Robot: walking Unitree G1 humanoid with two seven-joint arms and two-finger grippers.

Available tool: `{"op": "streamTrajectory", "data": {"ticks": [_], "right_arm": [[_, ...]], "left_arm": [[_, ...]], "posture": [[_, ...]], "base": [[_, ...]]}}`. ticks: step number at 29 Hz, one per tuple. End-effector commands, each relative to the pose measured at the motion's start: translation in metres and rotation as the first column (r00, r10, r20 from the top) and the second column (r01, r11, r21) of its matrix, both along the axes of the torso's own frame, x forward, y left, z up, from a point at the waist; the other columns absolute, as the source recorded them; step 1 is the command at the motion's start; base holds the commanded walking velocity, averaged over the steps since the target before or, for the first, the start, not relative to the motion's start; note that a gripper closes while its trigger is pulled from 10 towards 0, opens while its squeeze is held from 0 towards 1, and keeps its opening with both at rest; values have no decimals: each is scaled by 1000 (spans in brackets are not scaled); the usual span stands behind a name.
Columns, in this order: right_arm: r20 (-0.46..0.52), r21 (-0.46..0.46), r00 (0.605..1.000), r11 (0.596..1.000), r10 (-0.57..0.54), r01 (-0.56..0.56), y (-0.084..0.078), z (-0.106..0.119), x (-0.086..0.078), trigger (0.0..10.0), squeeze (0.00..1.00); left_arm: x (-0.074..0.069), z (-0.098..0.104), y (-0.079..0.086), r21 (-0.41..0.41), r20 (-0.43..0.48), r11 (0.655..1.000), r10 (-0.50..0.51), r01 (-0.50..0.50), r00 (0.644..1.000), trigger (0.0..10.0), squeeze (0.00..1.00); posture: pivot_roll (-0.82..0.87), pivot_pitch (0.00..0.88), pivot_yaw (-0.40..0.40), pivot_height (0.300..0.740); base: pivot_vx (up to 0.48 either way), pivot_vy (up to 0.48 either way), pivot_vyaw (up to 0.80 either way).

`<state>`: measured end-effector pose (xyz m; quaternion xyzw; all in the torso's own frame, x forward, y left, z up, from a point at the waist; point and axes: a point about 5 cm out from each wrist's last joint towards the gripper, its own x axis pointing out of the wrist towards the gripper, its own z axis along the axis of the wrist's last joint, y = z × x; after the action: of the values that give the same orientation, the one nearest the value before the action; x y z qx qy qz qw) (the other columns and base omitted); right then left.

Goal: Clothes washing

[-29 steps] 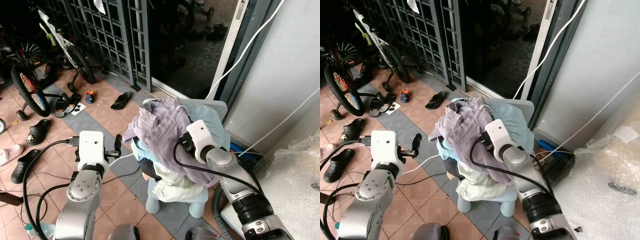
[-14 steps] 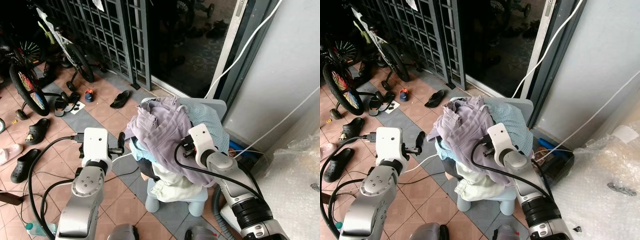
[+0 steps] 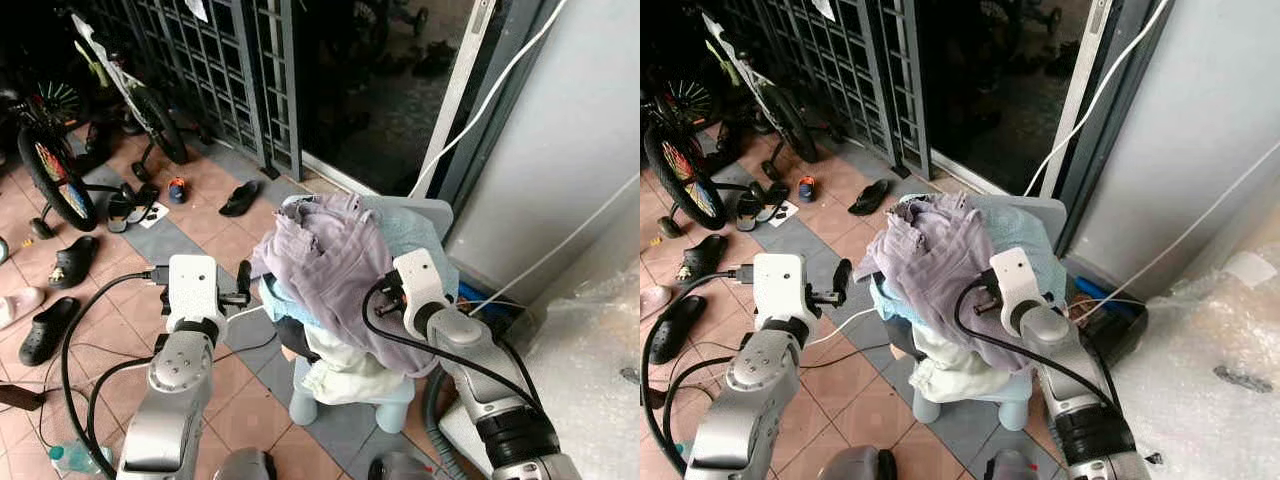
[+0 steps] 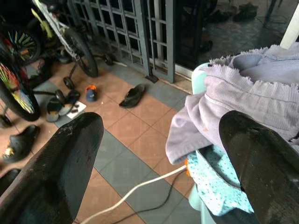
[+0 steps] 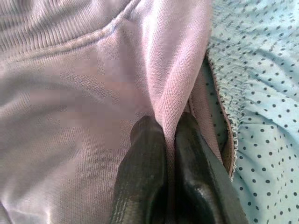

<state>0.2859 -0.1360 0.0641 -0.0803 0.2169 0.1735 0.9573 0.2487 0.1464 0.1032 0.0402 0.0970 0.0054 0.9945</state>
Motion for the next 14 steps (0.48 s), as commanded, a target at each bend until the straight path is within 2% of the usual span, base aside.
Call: {"op": "streamTrajectory", "data": {"ticks": [1,2,4,5,6,10,11,14], "right_arm": [[30,31,999,999,-12,11,0,5,-1,0,0],[30,31,999,999,-12,11,0,5,-1,0,0],[79,61,996,998,-32,28,0,12,-3,10000,0],[79,61,996,998,-32,28,0,12,-3,10000,0],[112,105,991,993,-69,57,-2,17,-4,10000,0],[179,171,976,981,-126,96,-6,28,-11,10000,0],[192,209,965,969,-176,135,-10,31,-14,10000,0],[213,223,957,963,-199,151,-13,34,-17,10000,0]], "left_arm": [[0,-2,5,22,-4,1000,18,-18,1000,10000,0],[0,-2,5,22,-4,1000,18,-18,1000,10000,0],[-1,-2,5,-3,2,1000,20,-20,1000,10000,0],[-1,-2,5,-3,2,1000,20,-20,1000,10000,0],[-2,0,4,-25,11,1000,16,-15,1000,10000,0],[-3,1,3,-29,36,1000,-8,9,999,10000,0],[-3,2,2,-23,42,999,-28,28,999,10000,0],[-4,2,2,-23,45,999,-39,40,998,10000,0]], "posture": [[-7,31,42,740],[-7,31,42,740],[-8,24,47,740],[-8,24,47,740],[-7,20,50,740],[-9,12,58,740],[-9,12,58,740],[-8,9,65,740]], "base": [[0,0,0],[0,0,0],[0,0,0],[0,0,0],[0,0,0],[0,0,0],[0,0,0],[0,0,0]]}}
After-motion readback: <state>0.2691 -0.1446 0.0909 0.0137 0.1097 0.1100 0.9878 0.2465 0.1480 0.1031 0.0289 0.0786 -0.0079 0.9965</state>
